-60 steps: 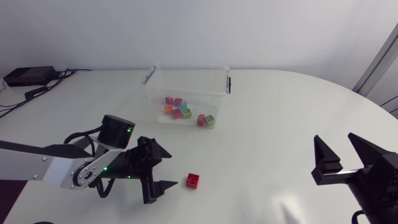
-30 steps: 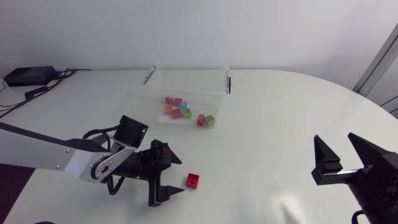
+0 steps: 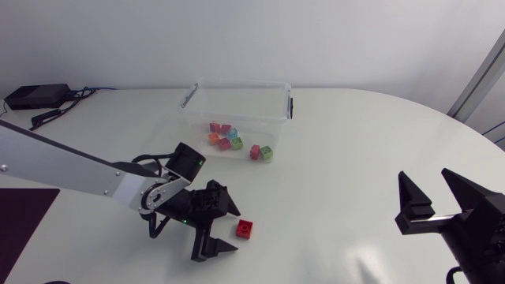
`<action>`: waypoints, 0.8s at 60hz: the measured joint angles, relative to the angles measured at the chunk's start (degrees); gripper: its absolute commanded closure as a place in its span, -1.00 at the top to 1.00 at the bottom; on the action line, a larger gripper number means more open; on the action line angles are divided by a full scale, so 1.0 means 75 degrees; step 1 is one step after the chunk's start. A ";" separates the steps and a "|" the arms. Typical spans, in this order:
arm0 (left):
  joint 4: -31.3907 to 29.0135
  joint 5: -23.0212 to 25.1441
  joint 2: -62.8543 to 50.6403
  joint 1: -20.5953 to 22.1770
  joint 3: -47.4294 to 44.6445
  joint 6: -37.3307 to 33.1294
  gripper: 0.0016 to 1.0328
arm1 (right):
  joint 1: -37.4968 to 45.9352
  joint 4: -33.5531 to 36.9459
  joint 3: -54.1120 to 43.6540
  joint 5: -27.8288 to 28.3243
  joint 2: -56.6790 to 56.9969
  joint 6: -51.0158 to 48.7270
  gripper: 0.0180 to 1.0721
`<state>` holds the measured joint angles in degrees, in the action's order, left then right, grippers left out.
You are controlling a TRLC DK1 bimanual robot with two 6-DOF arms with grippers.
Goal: Place the duplo bricks in the container
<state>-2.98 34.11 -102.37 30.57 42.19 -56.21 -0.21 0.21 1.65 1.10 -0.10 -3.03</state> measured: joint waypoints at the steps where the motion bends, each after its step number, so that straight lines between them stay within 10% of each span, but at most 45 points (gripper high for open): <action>1: 0.0000 0.0000 -0.0009 0.0009 0.0026 -0.0009 0.92 | 0.0000 0.0000 0.0000 0.0000 0.0000 0.0000 0.91; 17: 0.0003 0.0020 -0.0242 0.0125 0.0367 -0.0114 0.82 | 0.0000 0.0000 0.0000 0.0000 0.0000 0.0000 0.91; 20: -0.0003 0.0020 -0.0262 0.0146 0.0373 -0.0114 0.68 | 0.0000 0.0000 0.0000 0.0000 0.0000 0.0000 0.91; 25: -0.0114 0.0023 -0.0303 0.0204 0.0408 -0.0175 -0.08 | 0.0000 0.0000 0.0000 0.0000 0.0000 0.0000 0.91; 48: -0.0979 0.0073 -0.0755 0.0233 0.1078 -0.0533 -0.43 | 0.0000 0.0000 0.0000 0.0000 0.0000 0.0000 0.91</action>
<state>-10.33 34.65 -108.03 32.32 50.28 -60.20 -0.21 0.21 1.65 1.10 -0.10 -3.03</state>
